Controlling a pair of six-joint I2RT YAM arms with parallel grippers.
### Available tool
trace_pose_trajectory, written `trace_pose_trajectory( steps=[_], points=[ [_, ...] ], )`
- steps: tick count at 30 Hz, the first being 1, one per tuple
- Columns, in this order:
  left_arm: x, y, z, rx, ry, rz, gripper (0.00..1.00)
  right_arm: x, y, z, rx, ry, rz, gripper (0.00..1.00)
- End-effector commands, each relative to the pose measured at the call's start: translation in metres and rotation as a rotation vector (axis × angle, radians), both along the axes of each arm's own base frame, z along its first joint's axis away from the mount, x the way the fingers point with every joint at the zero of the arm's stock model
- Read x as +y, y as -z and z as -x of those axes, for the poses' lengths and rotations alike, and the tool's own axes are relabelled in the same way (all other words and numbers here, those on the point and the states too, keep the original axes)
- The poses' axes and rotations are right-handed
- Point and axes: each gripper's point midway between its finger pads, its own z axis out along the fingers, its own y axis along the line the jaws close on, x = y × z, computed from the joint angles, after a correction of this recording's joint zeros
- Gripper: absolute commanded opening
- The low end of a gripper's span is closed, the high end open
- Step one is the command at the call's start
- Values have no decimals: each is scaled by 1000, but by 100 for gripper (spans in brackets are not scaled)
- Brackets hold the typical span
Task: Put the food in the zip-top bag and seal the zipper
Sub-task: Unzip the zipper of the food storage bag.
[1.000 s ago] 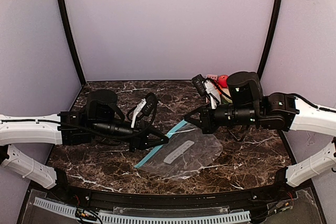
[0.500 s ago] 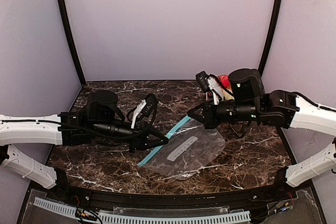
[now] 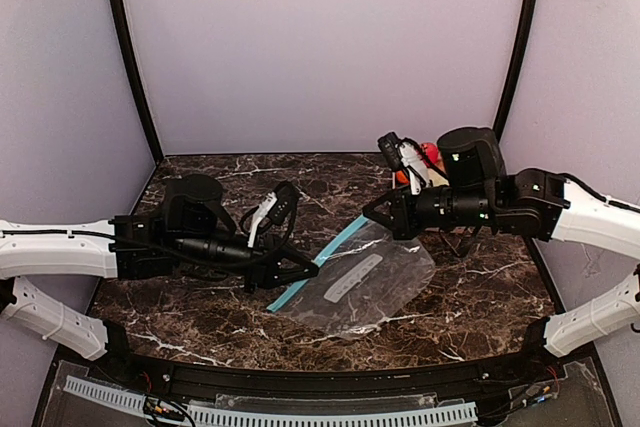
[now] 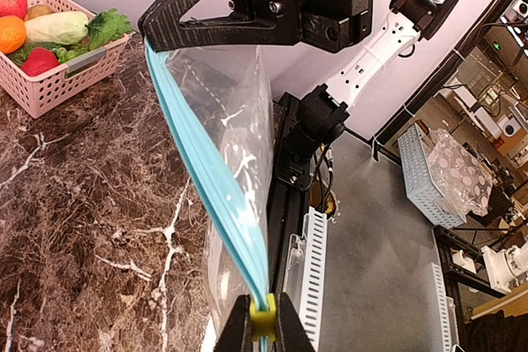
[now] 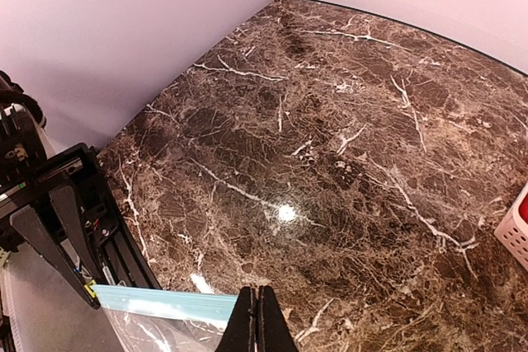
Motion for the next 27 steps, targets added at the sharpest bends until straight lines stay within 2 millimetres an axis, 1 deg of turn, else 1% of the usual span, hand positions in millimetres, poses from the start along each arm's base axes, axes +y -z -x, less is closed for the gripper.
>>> trace_pose_trajectory(
  steps=[1, 16, 27],
  points=[
    [7, 5, 13, 25, 40, -15, 1, -23, -19, -25, -65, 113, -8, 0],
    [9, 11, 11, 34, 29, -24, 1, -41, -17, -41, -66, 160, -1, 0],
    [8, 13, 9, 38, 23, -26, 1, -49, -14, -49, -61, 181, 3, 0]
  ],
)
